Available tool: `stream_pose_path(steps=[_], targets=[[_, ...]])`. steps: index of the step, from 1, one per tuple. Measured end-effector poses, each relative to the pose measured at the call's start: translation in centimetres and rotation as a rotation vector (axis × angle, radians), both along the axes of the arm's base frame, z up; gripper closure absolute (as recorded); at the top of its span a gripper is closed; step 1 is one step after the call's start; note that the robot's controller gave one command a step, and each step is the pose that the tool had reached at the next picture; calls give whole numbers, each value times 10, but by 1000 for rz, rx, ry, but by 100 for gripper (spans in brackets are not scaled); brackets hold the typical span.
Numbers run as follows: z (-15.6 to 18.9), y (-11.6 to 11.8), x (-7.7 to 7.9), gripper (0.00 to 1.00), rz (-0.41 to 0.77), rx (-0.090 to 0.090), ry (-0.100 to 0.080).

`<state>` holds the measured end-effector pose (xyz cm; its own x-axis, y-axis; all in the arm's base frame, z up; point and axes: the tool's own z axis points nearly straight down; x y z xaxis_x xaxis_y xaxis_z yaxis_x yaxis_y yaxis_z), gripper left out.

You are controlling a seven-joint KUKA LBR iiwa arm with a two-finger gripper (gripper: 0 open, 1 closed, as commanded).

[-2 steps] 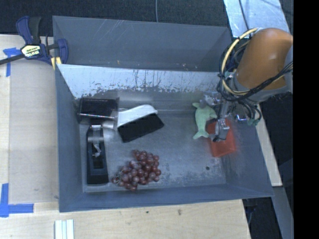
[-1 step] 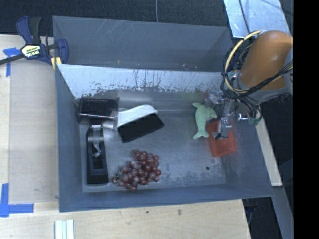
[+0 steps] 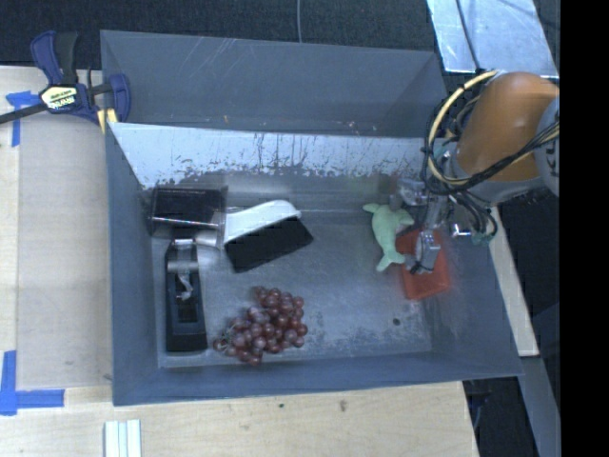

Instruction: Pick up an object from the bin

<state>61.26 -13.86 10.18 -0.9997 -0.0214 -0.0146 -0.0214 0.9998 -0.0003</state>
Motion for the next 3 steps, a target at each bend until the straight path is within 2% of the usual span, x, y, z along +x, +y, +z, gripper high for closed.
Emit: stream_pose_path(steps=[1, 2, 3], targets=[[-23, 4, 6, 100, -11, 0, -9], [-23, 4, 6, 100, -11, 0, -9], [83, -2, 4, 100, -37, 0, -14]])
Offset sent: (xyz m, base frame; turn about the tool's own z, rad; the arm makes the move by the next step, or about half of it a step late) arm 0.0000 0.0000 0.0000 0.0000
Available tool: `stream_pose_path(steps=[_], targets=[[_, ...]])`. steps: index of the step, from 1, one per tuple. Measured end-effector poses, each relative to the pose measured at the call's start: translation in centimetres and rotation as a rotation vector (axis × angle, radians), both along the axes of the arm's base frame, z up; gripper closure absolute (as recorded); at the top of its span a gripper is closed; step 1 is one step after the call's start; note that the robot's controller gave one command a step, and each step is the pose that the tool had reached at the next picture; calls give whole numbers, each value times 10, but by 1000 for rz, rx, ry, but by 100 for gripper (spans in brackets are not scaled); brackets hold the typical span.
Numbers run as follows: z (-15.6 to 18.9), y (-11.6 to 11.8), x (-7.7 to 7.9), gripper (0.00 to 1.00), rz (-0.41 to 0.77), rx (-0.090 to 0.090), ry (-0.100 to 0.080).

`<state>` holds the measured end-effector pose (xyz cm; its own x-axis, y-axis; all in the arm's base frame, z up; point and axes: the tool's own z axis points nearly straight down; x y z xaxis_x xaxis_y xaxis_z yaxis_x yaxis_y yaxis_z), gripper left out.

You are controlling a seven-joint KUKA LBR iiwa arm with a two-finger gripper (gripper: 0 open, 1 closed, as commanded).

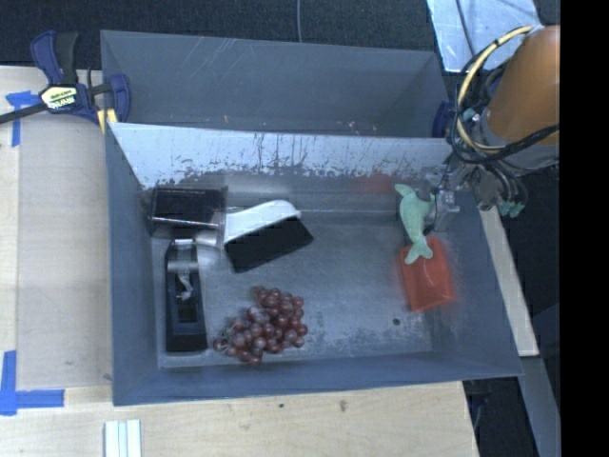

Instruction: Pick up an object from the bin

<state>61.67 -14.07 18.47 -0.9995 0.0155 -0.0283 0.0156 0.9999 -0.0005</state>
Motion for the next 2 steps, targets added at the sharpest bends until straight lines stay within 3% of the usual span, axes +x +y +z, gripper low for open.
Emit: stream_pose_path(steps=[1, 2], targets=[[0, 0, 0, 100, 0, 0, 0], [75, -2, 5, 100, -15, 0, -5]])
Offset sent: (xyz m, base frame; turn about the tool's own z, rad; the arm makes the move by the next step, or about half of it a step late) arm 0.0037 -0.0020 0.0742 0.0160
